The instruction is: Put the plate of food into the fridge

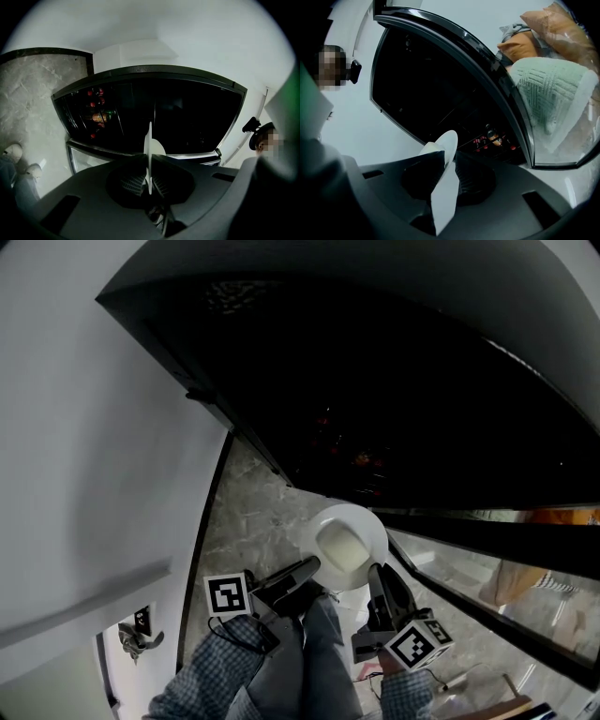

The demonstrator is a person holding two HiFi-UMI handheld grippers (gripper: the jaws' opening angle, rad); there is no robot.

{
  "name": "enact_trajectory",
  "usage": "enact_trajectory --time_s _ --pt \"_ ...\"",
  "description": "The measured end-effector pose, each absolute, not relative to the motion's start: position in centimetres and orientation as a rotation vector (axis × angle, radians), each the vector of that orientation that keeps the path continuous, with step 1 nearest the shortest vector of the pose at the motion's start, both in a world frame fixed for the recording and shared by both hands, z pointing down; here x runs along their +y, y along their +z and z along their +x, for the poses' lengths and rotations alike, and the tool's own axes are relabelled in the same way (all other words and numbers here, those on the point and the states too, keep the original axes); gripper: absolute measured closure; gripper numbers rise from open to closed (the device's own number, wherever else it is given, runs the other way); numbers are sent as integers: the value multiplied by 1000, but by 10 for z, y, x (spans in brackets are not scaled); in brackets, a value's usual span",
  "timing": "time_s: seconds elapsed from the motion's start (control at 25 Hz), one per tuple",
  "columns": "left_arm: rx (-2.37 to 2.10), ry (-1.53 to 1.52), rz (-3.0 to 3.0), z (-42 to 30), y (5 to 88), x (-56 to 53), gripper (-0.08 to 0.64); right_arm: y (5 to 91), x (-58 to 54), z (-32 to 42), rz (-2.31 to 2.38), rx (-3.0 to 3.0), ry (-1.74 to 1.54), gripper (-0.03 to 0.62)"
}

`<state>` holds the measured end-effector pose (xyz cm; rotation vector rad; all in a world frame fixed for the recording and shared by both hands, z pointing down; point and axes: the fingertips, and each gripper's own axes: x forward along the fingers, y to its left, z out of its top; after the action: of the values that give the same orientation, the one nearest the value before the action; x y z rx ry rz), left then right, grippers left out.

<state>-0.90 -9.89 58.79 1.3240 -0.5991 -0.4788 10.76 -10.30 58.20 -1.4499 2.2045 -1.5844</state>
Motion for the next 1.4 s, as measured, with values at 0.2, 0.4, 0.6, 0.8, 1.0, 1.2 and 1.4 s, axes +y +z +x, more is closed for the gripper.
enact_trajectory --time_s 0.2,0.4,0.6,0.8,1.0,1.2,1.4 --pt "-621 -468 1341 -9 603 -103 540 600 -107 109 -1462 2213 -1584 514" --pt "-639 -475 1350 -10 617 -113 540 615 -118 108 -1468 2220 -1572 514" --pt "-655 -503 1361 -9 627 -122 540 626 -131 108 -1438 2268 -1568 514" --pt "-665 -536 1350 -8 634 -128 540 632 -140 108 -1422 2283 -1566 513" --pt "-669 -562 1342 -7 639 -137 540 637 -151 112 -1441 2269 -1529 512" --pt "-670 -581 1352 -6 642 -147 540 639 -162 113 -1412 2271 -1551 512" --pt "-672 -567 1374 -3 646 -156 540 645 -168 116 -1413 2296 -1561 511"
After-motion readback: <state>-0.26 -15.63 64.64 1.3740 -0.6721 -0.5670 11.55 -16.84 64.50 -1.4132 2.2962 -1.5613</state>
